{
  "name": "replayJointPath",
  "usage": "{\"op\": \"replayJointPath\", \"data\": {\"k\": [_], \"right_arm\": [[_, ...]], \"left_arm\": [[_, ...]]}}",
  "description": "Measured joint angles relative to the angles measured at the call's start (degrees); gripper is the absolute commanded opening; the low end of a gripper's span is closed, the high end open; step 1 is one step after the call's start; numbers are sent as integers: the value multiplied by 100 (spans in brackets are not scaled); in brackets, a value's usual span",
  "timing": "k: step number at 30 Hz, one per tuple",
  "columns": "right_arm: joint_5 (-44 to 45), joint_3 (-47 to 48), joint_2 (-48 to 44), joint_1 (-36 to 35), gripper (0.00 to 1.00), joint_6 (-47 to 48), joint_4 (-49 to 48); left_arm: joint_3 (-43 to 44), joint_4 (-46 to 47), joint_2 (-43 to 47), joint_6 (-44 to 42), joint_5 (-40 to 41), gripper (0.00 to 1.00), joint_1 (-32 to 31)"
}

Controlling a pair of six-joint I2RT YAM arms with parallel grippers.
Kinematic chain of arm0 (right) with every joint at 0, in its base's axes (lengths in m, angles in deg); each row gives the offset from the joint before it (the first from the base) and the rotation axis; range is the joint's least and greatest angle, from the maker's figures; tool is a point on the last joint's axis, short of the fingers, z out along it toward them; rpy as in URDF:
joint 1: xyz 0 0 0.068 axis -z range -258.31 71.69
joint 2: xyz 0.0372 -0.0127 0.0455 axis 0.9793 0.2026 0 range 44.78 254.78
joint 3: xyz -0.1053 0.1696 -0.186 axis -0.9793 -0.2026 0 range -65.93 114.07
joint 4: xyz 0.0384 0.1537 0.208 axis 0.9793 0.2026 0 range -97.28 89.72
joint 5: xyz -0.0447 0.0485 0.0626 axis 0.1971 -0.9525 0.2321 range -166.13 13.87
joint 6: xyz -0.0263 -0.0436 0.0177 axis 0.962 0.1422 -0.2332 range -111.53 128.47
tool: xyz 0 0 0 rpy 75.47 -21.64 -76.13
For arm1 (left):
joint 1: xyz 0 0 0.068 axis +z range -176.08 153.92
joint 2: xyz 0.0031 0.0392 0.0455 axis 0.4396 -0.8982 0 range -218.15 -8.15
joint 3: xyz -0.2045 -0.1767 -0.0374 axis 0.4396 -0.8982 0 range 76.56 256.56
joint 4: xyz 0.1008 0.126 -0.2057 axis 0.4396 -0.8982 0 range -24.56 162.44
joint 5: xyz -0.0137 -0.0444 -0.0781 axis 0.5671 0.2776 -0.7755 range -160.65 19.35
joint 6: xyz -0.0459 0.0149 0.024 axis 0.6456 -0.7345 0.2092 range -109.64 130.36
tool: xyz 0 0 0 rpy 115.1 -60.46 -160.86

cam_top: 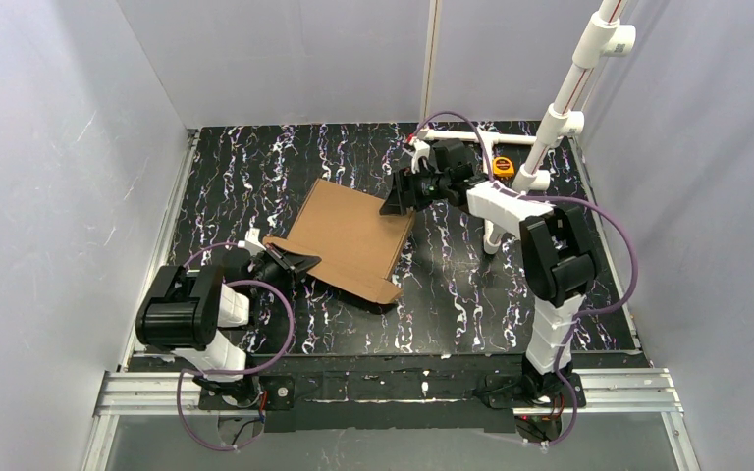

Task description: Fold the paper box

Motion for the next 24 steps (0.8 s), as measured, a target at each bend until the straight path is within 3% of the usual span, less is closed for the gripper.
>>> {"op": "replayJointPath", "data": {"k": [6, 18, 24], "right_arm": [[146, -417, -490, -55, 83, 155, -48], [616, -457, -535, -149, 98, 455, 216], [872, -455, -533, -149, 98, 511, 326]], "left_arm": [[37, -472, 260, -221, -66, 0, 11], [101, -911, 470, -415, -101, 0, 35], [114, -951, 472, -446, -142, 0, 55]]}}
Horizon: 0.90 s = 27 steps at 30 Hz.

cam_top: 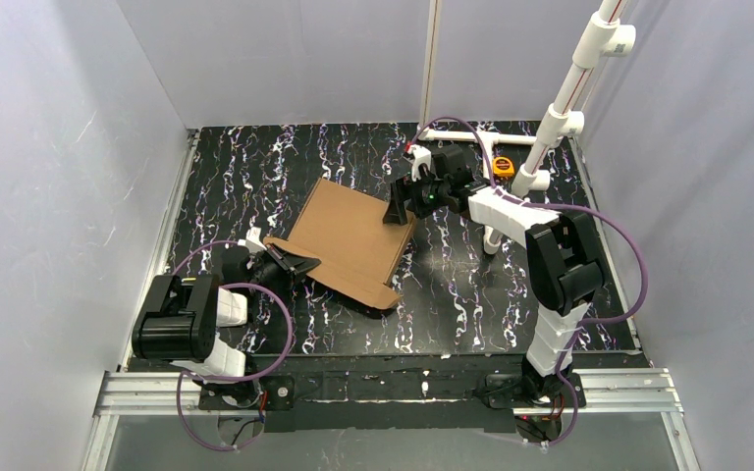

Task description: Fold the paper box

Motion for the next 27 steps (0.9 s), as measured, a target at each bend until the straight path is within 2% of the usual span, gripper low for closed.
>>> {"op": "replayJointPath", "data": {"k": [18, 27], "right_arm": [[-507, -87, 223, 55, 98, -461, -308], [-492, -264, 221, 48, 98, -518, -466]], "left_arm": [[2, -87, 35, -63, -87, 0, 109], [-68, -61, 74, -83, -149, 0, 164]]}}
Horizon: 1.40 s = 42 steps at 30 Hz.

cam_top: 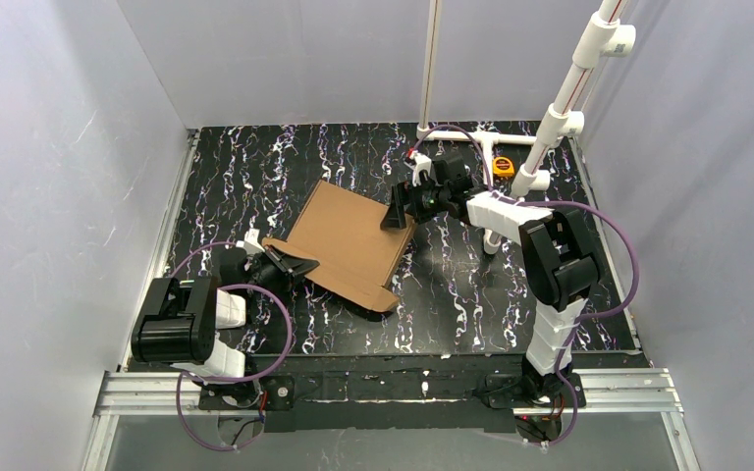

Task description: Fold the paper box

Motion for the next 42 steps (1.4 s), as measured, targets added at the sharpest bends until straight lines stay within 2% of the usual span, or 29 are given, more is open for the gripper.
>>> {"op": "replayJointPath", "data": {"k": [18, 25, 34, 42], "right_arm": [[-127, -330, -201, 157, 98, -289, -227], [-42, -774, -330, 192, 98, -776, -824], [531, -1781, -848, 190, 98, -1794, -1908], [966, -2214, -955, 151, 98, -2352, -2492]], "left_arm": [[-74, 37, 2, 0, -20, 0, 15], [-74, 42, 2, -15, -22, 0, 28], [-74, 37, 2, -39, -44, 0, 33], [-74, 42, 2, -39, -42, 0, 33]]}}
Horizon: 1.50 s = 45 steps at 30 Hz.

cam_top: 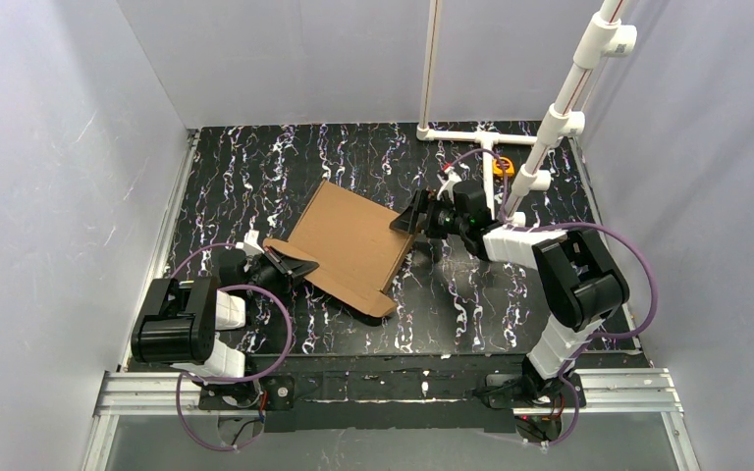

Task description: Fold the paper box

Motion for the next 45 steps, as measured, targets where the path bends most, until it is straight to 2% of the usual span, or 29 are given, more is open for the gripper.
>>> {"op": "replayJointPath", "data": {"k": [14, 22, 28, 30, 31, 33, 37, 39, 45], "right_arm": [[221, -592, -2, -168, 98, -868, -1045], [48, -916, 0, -275, 98, -1377, -1764], [-208, -1045, 0, -297, 83, -1576, -2404], [-289, -1075, 0, -306, 73, -1569, -2577], [-334, -1084, 0, -306, 64, -1541, -2675], [-372, -1115, 0, -306, 56, -1397, -2774], [-404, -1141, -59, -310, 46, -1193, -2837], [-400, -1141, -105, -304, 41, -1097, -2837], [-367, -1012, -293, -302, 39, -942, -2625]], "left_arm": [[-15, -9, 7, 2, -17, 0, 0], [-22, -81, 7, 0, -35, 0, 7], [-22, -221, 7, 4, -22, 0, 7], [-22, -260, 7, 20, -15, 4, 7], [-22, -275, 11, 26, -15, 12, 7], [-22, -348, 48, 42, -4, 21, 7], [-61, -660, 127, 31, 151, 51, 4], [-120, -828, 291, 28, 249, 60, 4], [-210, -1141, 1270, 107, 323, 66, 4]]}}
